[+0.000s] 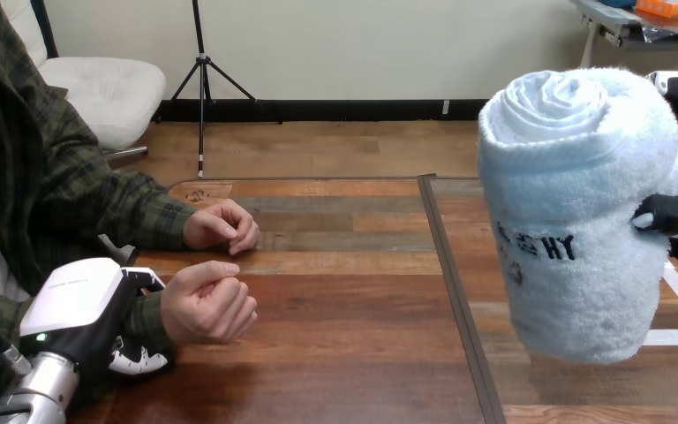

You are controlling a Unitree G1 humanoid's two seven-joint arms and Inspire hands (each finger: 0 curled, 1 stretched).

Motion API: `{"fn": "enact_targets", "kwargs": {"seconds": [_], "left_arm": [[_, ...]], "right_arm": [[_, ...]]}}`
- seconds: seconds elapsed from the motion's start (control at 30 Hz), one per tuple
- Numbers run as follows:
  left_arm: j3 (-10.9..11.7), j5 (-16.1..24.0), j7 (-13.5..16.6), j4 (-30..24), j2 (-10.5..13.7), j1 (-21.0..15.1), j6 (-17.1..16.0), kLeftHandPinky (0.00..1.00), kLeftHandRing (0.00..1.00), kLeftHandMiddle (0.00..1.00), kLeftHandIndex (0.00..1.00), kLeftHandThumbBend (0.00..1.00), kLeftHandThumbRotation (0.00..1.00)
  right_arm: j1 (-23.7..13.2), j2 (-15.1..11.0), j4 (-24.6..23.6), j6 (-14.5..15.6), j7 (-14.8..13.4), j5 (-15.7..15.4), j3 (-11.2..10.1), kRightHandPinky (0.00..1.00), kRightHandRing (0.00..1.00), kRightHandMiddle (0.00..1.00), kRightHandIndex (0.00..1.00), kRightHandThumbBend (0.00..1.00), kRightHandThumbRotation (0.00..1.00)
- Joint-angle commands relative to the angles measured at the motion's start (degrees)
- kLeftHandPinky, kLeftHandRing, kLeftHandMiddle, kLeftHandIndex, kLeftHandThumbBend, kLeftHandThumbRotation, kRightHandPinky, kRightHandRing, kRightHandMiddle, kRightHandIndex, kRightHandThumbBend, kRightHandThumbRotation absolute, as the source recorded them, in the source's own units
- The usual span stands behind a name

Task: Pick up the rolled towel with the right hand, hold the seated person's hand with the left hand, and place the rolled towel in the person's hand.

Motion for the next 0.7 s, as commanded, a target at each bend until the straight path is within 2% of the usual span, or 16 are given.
{"fn": "enact_targets", "kwargs": {"seconds": [0.0, 0.27, 0.67], "left_arm": [[-1.65, -0.61, -0.74, 2.52, -2.27, -0.12, -0.5, 0.45, 0.49, 0.53, 0.55, 0.89, 0.0], [-1.32, -1.46, -1.25, 2.1, -2.4, 0.11, -0.77, 0.45, 0.48, 0.52, 0.54, 0.88, 0.0], [-1.54, -0.91, 0.86, 3.25, -2.48, -0.2, -1.73, 0.44, 0.46, 0.5, 0.52, 0.89, 0.0]], "right_arm": [[-3.52, -1.05, -2.18, 0.01, -0.57, 1.3, -1.3, 0.13, 0.19, 0.25, 0.28, 0.73, 0.0], [-3.62, -1.2, -2.03, 0.42, -0.17, 1.31, -1.11, 0.13, 0.19, 0.25, 0.28, 0.73, 0.0], [-4.09, -0.88, -1.58, -0.29, 0.08, 0.86, -0.9, 0.13, 0.2, 0.25, 0.28, 0.73, 0.0]]}}
